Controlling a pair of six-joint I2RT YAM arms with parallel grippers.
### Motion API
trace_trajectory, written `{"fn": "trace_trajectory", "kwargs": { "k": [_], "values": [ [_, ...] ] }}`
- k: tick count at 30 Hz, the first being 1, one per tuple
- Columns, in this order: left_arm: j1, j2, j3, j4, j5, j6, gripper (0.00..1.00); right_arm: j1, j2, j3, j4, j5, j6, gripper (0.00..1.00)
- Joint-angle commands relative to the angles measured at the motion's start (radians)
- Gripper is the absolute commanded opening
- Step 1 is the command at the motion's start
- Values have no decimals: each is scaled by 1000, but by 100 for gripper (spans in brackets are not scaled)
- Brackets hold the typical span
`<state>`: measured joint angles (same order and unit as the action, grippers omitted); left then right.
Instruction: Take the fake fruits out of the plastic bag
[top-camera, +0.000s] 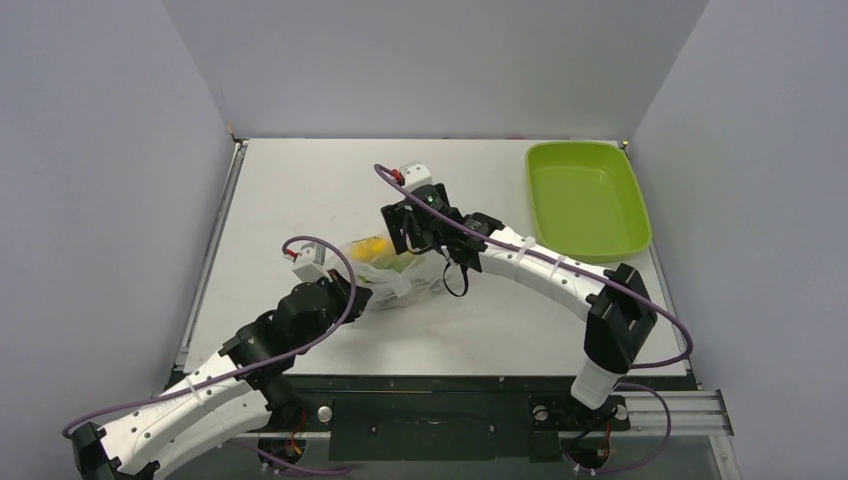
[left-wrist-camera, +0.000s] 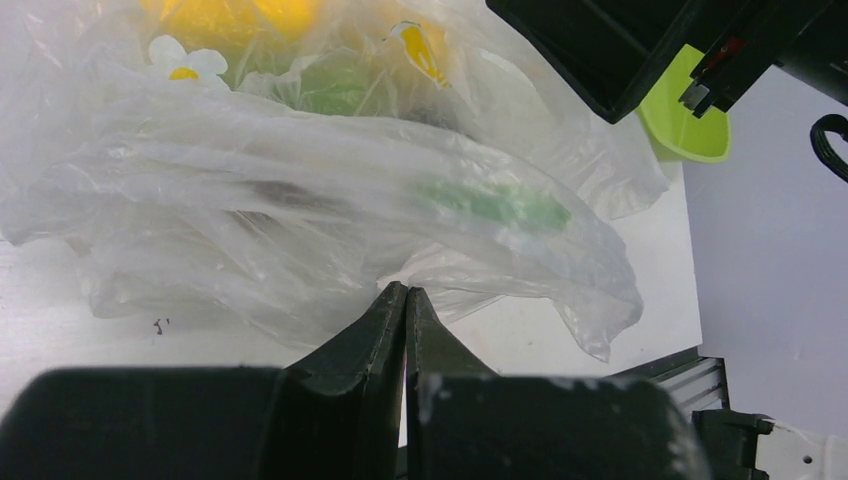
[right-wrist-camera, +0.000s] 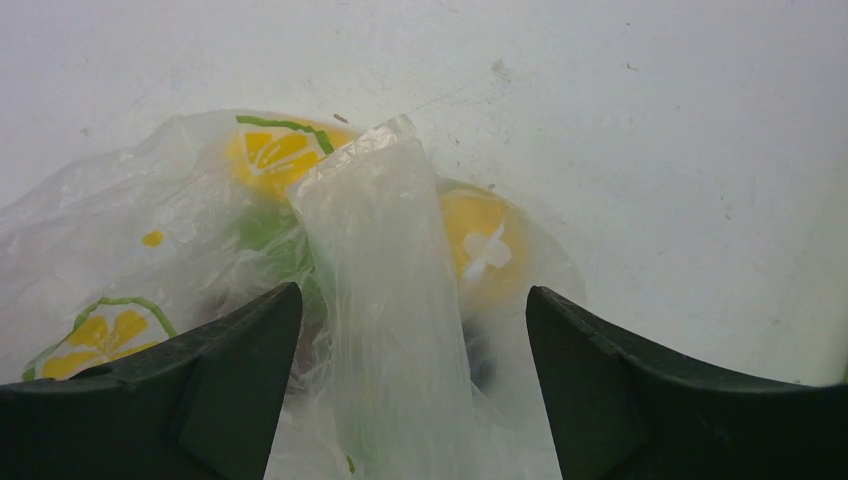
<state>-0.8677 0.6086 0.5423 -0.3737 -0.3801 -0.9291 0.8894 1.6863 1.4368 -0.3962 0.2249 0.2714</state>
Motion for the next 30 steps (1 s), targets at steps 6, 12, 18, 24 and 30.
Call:
{"fn": "trace_trajectory", "kwargs": {
  "k": [6, 12, 18, 24, 30],
  "values": [
    [37, 39, -5, 39, 36, -52, 0, 26, 131, 111, -22, -4, 7, 78],
    [66, 118, 42, 14, 123, -49, 0, 32, 147, 146, -45, -32, -7, 41],
    [83, 145, 47, -17, 133, -32, 0, 27, 119, 145, -22, -35, 16, 0],
    [134, 111, 49, -41, 184, -20, 0, 4, 63, 176, 4, -3, 59, 0],
    [144, 28, 93, -121, 130, -16, 0, -49, -13, 183, 95, -54, 136, 0]
  ]
}}
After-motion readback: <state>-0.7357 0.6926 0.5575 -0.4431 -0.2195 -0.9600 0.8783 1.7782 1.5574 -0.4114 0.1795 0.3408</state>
